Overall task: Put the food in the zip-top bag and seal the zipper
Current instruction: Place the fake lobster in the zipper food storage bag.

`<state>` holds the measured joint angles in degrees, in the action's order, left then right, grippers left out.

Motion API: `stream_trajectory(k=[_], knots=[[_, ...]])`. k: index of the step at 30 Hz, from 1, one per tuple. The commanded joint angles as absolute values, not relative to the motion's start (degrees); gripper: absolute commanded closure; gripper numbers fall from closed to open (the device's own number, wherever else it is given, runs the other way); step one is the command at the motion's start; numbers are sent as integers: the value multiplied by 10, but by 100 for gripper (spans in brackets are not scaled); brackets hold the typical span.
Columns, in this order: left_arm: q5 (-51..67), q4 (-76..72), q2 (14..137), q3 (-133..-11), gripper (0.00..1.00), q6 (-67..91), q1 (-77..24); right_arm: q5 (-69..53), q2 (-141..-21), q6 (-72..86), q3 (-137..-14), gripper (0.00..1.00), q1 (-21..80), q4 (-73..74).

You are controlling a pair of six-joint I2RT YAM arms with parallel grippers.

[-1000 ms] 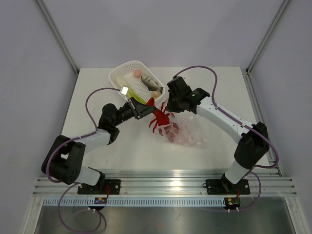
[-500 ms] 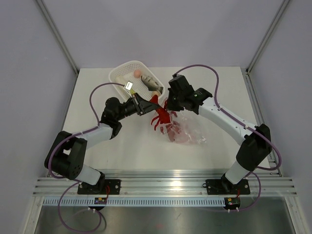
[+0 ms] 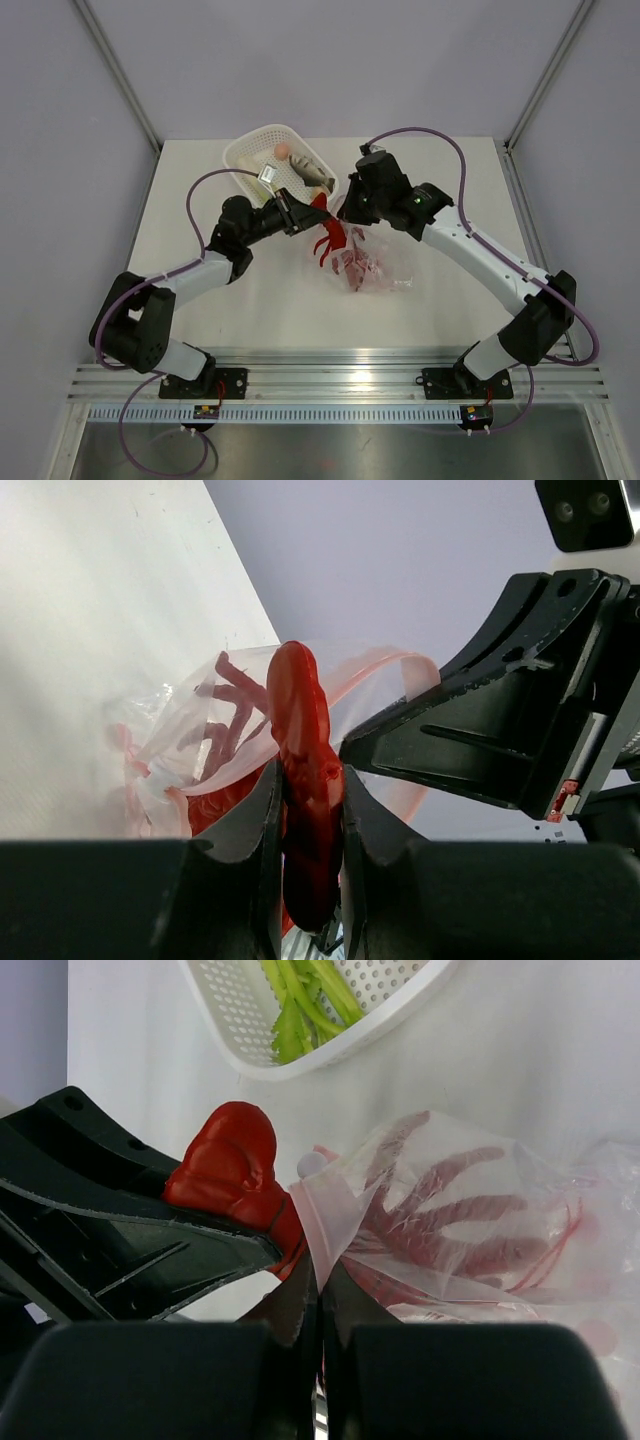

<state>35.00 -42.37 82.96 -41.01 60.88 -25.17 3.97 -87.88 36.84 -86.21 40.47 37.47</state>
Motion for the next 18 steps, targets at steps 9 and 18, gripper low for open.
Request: stream_trajectory(k=[9, 18], knots=[[272, -400, 766, -428, 100, 599, -256, 125, -847, 384, -849, 46, 426, 385], [236, -395, 758, -419, 100, 604, -256, 265, -843, 426, -864, 21, 493, 463]])
